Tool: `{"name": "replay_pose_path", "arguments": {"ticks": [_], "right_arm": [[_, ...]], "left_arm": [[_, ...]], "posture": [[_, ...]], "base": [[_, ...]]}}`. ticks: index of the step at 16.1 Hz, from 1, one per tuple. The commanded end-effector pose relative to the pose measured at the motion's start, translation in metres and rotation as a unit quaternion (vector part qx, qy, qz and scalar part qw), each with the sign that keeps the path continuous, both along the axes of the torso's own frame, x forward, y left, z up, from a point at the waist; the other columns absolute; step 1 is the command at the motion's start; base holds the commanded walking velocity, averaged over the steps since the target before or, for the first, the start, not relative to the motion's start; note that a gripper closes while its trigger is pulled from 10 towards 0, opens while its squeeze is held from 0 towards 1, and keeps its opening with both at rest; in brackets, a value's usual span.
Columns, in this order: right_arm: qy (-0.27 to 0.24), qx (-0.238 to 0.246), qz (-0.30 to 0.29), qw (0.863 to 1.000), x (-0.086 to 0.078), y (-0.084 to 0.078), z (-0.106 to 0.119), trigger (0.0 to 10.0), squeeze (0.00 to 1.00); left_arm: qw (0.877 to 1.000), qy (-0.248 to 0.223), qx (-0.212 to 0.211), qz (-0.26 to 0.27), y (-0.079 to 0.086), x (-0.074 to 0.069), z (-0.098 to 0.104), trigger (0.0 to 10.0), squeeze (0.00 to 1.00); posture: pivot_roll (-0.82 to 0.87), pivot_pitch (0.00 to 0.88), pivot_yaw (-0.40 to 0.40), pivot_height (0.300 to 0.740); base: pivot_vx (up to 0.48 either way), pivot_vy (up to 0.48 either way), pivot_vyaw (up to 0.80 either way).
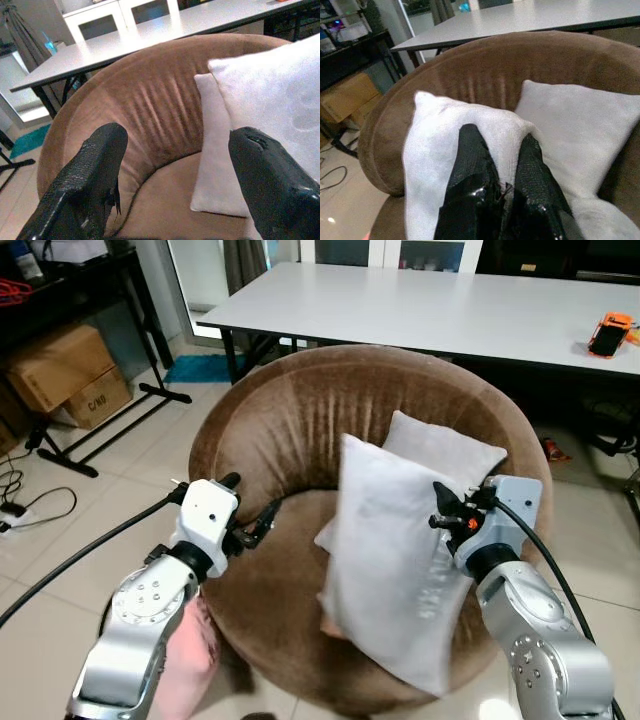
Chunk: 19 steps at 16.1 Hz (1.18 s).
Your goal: Move the pillow to the sofa from floor
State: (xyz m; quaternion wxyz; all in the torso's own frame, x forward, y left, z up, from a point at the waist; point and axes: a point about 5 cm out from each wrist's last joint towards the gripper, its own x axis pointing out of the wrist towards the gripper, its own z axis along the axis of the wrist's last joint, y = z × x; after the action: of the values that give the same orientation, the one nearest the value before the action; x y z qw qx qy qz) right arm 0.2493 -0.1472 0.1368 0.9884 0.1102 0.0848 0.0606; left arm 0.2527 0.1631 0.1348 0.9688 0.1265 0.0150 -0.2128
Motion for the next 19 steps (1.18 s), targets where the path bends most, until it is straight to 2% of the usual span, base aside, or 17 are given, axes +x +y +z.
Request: {"name": "replay_pose_path", "arguments": {"ticks": [1,5,8,11,12,13,14,15,16,17,19], "right_arm": [[-0.031,0.01,0.032,0.999,0.002,0.01,0.012,10.0,0.0],[-0.044,0.038,0.094,0.994,0.0,0.014,0.02,10.0,0.0],[-0.054,0.118,0.17,0.977,-0.001,0.025,0.04,10.0,0.0],[-0.05,0.175,0.174,0.968,0.006,0.031,0.049,10.0,0.0],[-0.024,0.197,0.161,0.967,0.016,0.035,0.044,10.0,0.0],[0.018,0.195,0.131,0.972,0.031,0.038,0.03,10.0,0.0],[0.039,0.207,0.116,0.971,0.036,0.039,0.023,10.0,0.0],[0.081,0.244,0.101,0.961,0.047,0.043,0.007,10.0,0.0],[0.103,0.261,0.095,0.955,0.052,0.045,-0.002,10.0,0.0],[0.135,0.264,0.093,0.951,0.061,0.05,-0.02,10.0,0.0],[0.153,0.25,0.047,0.955,0.085,0.048,-0.046,10.0,0.0]], "left_arm": [[1.0,-0.008,-0.001,-0.002,0.003,-0.001,0.004,10.0,0.0],[0.999,0.009,0.012,-0.032,0.002,-0.006,0.001,10.0,0.0],[0.994,0.047,0.045,-0.09,0.009,-0.016,-0.005,10.0,0.0],[0.988,0.067,0.052,-0.13,0.01,-0.024,-0.006,10.0,0.0],[0.983,0.087,0.055,-0.149,0.011,-0.03,-0.008,10.0,0.0],[0.978,0.105,0.064,-0.168,0.011,-0.035,-0.011,10.0,0.0],[0.977,0.109,0.065,-0.173,0.011,-0.036,-0.011,10.0,0.0],[0.975,0.115,0.067,-0.18,0.011,-0.037,-0.012,10.0,0.0],[0.974,0.118,0.067,-0.183,0.011,-0.038,-0.012,10.0,0.0],[0.972,0.12,0.069,-0.187,0.011,-0.038,-0.011,10.0,0.0],[0.971,0.123,0.076,-0.189,0.013,-0.037,-0.011,10.0,0.0]], "posture": [[0.0,0.0,0.032,0.74],[0.0,0.0,0.032,0.74],[0.01,0.0,0.026,0.74],[0.01,0.0,0.026,0.74],[0.01,0.0,0.03,0.74],[0.02,0.0,0.031,0.74],[0.02,0.0,0.035,0.74],[0.02,0.0,0.037,0.74],[0.02,0.0,0.04,0.74],[0.02,0.0,0.042,0.74],[0.03,0.0,0.038,0.74]], "base": [[0.0,0.0,0.0],[0.0,0.0,0.0],[0.0,0.0,0.0],[0.0,0.0,0.0],[0.0,0.0,0.0],[0.0,0.0,0.0],[0.0,0.0,0.0],[0.0,0.0,0.0],[0.0,0.0,0.0],[0.0,0.0,0.0],[0.0,0.0,0.0]]}}
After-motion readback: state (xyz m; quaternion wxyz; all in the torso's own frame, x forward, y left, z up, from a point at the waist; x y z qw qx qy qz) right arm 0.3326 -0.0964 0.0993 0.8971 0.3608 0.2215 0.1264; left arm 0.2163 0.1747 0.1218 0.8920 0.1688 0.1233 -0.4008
